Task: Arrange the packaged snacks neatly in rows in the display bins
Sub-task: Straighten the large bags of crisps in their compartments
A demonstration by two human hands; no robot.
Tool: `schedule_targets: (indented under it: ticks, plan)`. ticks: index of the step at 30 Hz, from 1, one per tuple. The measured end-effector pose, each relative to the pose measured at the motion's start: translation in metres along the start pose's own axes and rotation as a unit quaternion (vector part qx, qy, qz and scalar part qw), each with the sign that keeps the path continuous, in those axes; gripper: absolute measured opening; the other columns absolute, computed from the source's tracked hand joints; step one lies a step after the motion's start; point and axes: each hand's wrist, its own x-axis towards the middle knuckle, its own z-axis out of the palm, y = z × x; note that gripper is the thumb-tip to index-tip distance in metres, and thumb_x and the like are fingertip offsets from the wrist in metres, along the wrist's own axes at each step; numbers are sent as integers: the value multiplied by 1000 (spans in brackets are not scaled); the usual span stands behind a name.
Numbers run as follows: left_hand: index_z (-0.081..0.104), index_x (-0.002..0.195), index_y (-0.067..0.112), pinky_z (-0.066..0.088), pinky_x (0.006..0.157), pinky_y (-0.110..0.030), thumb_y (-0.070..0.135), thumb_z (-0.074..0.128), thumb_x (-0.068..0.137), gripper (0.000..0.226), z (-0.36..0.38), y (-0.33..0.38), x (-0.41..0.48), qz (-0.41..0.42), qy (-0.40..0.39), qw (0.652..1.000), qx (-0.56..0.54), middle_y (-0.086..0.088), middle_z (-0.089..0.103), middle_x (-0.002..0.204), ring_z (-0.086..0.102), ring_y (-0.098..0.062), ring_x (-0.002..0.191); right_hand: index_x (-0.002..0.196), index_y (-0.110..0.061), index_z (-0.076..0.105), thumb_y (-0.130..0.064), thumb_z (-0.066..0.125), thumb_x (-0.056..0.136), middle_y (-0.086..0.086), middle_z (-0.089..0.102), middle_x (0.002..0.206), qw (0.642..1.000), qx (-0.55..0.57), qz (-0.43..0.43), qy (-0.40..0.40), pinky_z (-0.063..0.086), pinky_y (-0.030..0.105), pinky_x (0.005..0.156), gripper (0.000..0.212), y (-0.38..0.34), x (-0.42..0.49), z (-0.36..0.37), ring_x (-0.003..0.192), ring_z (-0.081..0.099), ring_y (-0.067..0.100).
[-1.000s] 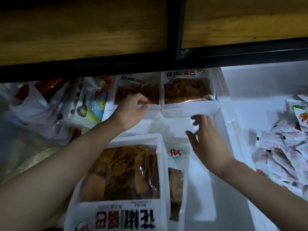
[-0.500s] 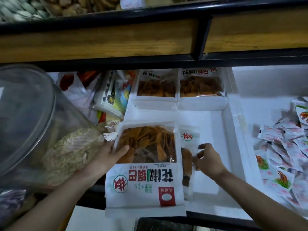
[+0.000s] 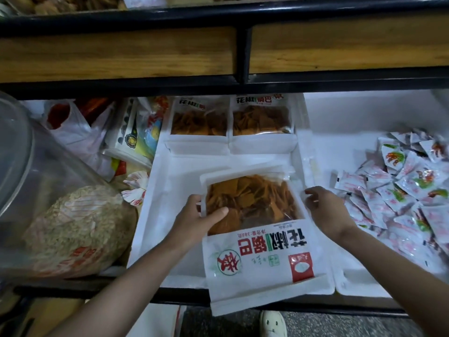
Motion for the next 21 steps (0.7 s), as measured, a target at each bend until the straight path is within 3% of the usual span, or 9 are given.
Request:
schedule_targets:
  ticks: [4, 6, 8, 10, 14, 16, 18, 20, 21]
  plan:
    - [49, 94, 15, 50, 72, -29, 39, 63, 87, 28, -4, 3, 3, -26, 16, 1000, 5, -1, 58, 93, 58, -16, 90, 100, -6, 63, -31, 41, 98, 12, 68, 94, 994, 100, -39, -19, 51, 36, 75, 33, -22, -26, -16, 83, 63, 27]
    - [54, 92, 8, 53, 80, -38, 33, 57, 92, 26, -8, 3, 4, -44, 17, 999, -11, -7, 62, 91, 61, -21, 90, 90, -12, 62, -37, 49, 94, 2, 66, 85, 993, 83, -44, -66, 50, 29, 62, 29, -35, -40, -24, 75, 64, 23]
    - [55, 91, 4, 52, 84, -42, 28, 52, 96, 24, -11, 4, 3, -52, 16, 998, -13, -10, 63, 93, 61, -23, 90, 81, -17, 58, -27, 58, 92, -3, 64, 76, 994, 63, -54, -71, 47, 24, 49, 15, -42, -45, -29, 62, 64, 23]
    - [49, 80, 9, 49, 75, -39, 23, 50, 97, 23, -16, 7, 7, -28, 31, 999, 15, -9, 58, 82, 55, -24, 82, 77, -15, 56, -18, 60, 91, 4, 63, 71, 993, 90, -38, -71, 47, 26, 50, 15, -47, -48, -32, 53, 59, 20]
    - [40, 69, 15, 31, 57, -29, 16, 51, 96, 29, -42, 33, 26, 109, 84, 980, 142, 0, 44, 65, 42, -19, 69, 74, -6, 48, 4, 51, 91, 7, 55, 60, 952, 282, 38, -111, 48, 23, 39, 19, -67, -75, -17, 38, 54, 9]
    - [43, 75, 14, 32, 58, -30, 16, 53, 95, 23, -53, 54, 38, 175, 92, 959, 204, 0, 46, 67, 44, -19, 68, 69, -7, 49, 5, 48, 92, 6, 60, 57, 920, 337, 66, -190, 52, 26, 45, 26, -77, -97, 6, 43, 60, 12]
    - [46, 81, 14, 33, 62, -31, 14, 55, 94, 16, -55, 70, 49, 222, 74, 934, 270, -2, 51, 75, 49, -22, 74, 74, -14, 54, -4, 52, 92, 6, 67, 71, 903, 318, 88, -275, 55, 31, 62, 20, -82, -114, 29, 61, 66, 14]
    - [46, 82, 15, 31, 63, -29, 14, 56, 93, 15, -49, 71, 59, 238, 49, 915, 324, -3, 53, 83, 51, -23, 79, 83, -23, 54, -18, 54, 92, 3, 70, 87, 922, 207, 58, -322, 55, 29, 74, 10, -79, -117, 39, 76, 68, 14]
    - [46, 81, 16, 31, 62, -29, 14, 56, 93, 15, -47, 68, 63, 233, 43, 912, 336, -4, 53, 85, 52, -23, 81, 84, -25, 53, -21, 52, 94, 1, 70, 87, 933, 165, 33, -319, 54, 25, 70, 10, -78, -113, 38, 74, 68, 12]
